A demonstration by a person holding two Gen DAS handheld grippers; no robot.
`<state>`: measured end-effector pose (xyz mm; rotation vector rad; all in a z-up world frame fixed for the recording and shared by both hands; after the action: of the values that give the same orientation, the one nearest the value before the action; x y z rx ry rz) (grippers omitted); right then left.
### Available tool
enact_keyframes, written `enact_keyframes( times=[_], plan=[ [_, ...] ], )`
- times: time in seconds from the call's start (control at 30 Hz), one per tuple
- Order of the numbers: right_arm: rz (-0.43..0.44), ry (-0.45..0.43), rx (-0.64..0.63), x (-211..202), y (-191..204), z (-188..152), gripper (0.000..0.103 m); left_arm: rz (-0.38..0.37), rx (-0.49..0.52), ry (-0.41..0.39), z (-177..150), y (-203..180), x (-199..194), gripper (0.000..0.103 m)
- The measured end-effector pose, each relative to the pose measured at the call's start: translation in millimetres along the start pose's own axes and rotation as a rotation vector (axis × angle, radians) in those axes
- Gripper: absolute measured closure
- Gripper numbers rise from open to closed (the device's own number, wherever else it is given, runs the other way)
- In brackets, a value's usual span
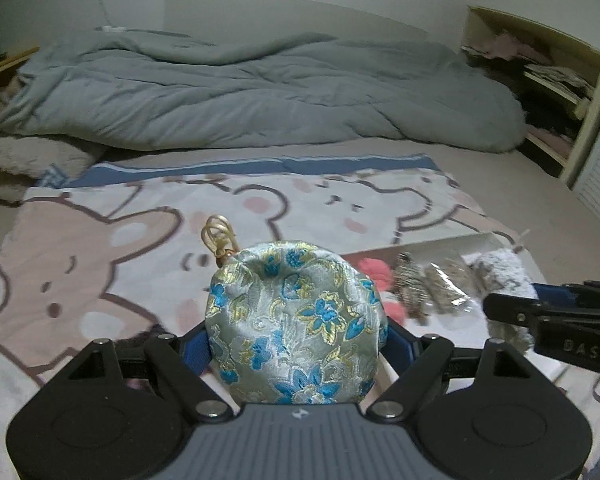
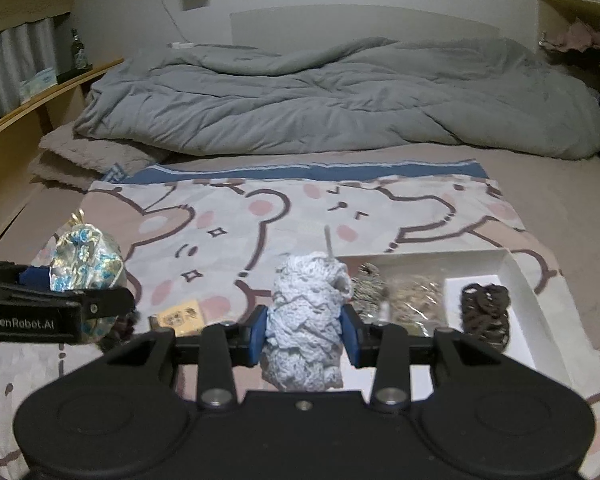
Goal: Organize objects
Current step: 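Carry the pouch with the left tool while the right tool carries the knit piece over the box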
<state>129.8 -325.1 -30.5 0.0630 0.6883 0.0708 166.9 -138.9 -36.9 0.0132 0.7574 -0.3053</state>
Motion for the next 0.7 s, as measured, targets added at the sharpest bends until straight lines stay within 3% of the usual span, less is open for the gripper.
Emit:
enact_keyframes(
  times=[0.5, 0.7],
  plan=[
    [-0.053, 0.069, 0.009, 7, -54, -26, 0.063, -0.130, 0.078, 0.094, -14, -81, 41, 0.019],
    [-0.069, 0.119, 0.012, 17, -71, -39, 0.063, -0.171, 0.058, 0.169, -23, -98, 66, 0.019]
  ],
)
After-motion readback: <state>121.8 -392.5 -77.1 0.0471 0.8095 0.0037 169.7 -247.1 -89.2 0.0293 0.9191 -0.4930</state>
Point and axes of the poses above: each gripper's, at about its wrist camera, not at the fingertips, and x roughly the way its jaws point, y to its left, z to its top, the point moved 3 cm from there along x, roughly the way its jaws point, and after that the axes turned 2 degrees about -y, right-handed, at the moved point
